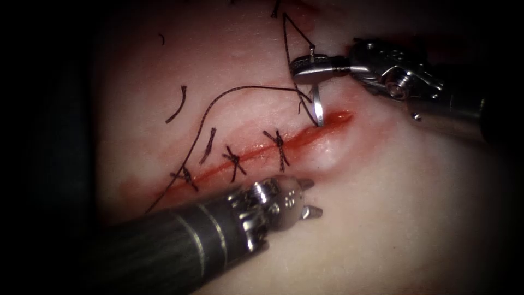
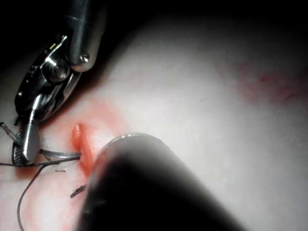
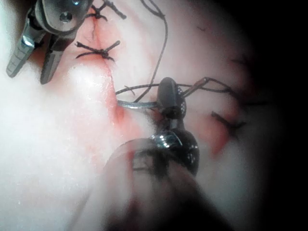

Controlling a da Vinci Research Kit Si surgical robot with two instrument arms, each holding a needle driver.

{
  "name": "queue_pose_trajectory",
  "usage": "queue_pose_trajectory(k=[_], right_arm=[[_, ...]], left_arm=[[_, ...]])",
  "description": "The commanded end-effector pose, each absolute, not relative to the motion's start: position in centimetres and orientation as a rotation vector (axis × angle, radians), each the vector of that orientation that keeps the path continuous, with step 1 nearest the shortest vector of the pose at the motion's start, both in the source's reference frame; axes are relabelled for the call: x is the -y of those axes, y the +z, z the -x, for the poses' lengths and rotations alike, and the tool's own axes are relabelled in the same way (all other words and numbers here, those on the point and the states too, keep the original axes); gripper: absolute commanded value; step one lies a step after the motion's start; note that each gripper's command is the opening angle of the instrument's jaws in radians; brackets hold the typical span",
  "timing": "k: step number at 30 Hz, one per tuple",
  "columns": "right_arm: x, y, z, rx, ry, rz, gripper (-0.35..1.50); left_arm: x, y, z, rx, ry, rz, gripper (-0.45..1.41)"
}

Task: Wound Closure
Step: Pass the needle through the bottom of the cut with the right needle holder.

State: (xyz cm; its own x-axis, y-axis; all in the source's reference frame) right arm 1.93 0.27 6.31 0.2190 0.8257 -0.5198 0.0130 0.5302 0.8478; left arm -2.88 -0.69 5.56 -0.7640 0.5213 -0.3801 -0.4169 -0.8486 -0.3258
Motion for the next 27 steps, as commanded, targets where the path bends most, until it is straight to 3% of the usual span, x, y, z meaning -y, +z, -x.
queue_pose_trajectory(k=[1, 27], right_arm=[[-0.3, 6.31, -2.03, -1.223, 0.693, -0.897, -0.35], [0.07, 6.07, -2.13, -0.952, 1.087, -1.508, -0.35]], left_arm=[[0.65, 5.6, 2.94, 0.302, 2.537, 0.639, 0.28], [0.65, 5.6, 2.92, 0.304, 2.54, 0.637, 0.3]])
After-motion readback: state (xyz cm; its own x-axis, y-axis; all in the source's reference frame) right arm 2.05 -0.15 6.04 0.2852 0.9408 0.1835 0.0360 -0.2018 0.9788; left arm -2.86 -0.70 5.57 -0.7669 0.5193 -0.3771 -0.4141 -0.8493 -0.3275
